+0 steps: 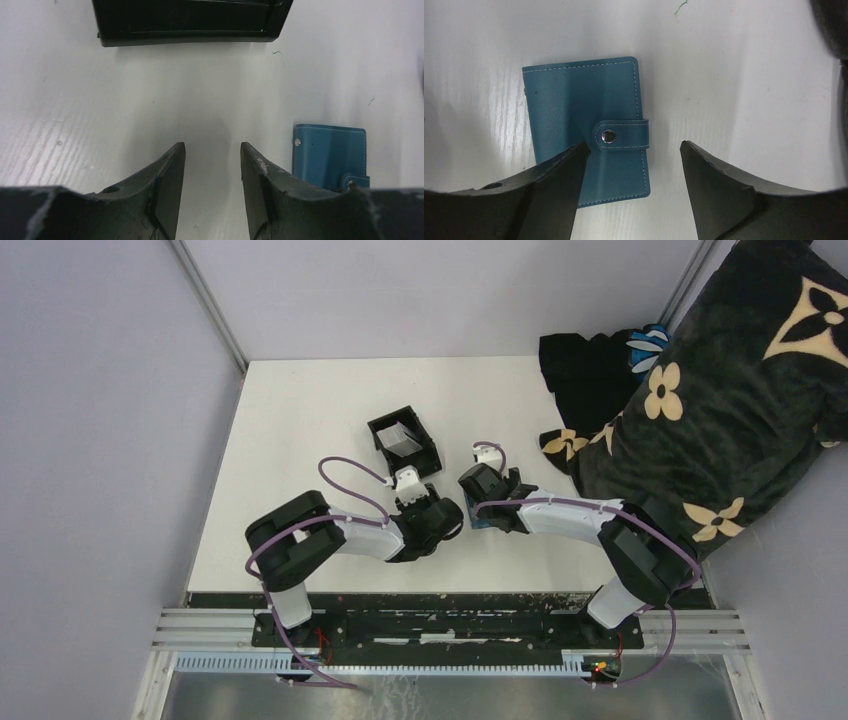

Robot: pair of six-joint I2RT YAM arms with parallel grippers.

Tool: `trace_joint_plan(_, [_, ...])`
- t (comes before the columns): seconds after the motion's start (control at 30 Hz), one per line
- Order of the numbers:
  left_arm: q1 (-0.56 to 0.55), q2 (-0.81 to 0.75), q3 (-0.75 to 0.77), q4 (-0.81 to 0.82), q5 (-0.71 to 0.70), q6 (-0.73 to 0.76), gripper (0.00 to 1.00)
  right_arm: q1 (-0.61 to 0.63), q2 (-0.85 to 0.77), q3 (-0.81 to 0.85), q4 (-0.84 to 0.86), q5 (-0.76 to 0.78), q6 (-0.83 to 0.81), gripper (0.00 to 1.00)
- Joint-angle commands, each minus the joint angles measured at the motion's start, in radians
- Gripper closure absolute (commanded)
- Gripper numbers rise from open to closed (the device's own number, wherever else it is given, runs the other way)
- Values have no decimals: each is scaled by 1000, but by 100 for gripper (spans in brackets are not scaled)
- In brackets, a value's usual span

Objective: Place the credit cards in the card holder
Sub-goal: Open the card holder at the center of the board.

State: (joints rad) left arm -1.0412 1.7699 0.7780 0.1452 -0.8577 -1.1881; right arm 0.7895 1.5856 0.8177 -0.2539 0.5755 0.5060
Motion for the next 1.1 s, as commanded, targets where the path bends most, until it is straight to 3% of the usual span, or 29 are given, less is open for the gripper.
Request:
trace_joint_plan(0.0, [-3, 31, 4, 140, -18, 53, 47, -17, 63, -4, -18, -48, -23, 24])
trace_joint_plan(0.2, [-2, 43, -18, 316, -3, 101, 43, -28, 64, -3, -12, -71, -39, 26])
trace_joint_plan(0.33, [5, 69, 5, 349, 25, 117, 42, -32, 61, -10, -5, -87, -35, 26])
trace_joint_plan(0.63, [70, 149, -53, 579, 240, 44, 41, -37, 52, -24, 8, -132, -35, 27])
trace_joint_plan(1.07, [86, 195, -43, 626, 400, 75, 43, -50, 56, -30, 26, -180, -43, 29])
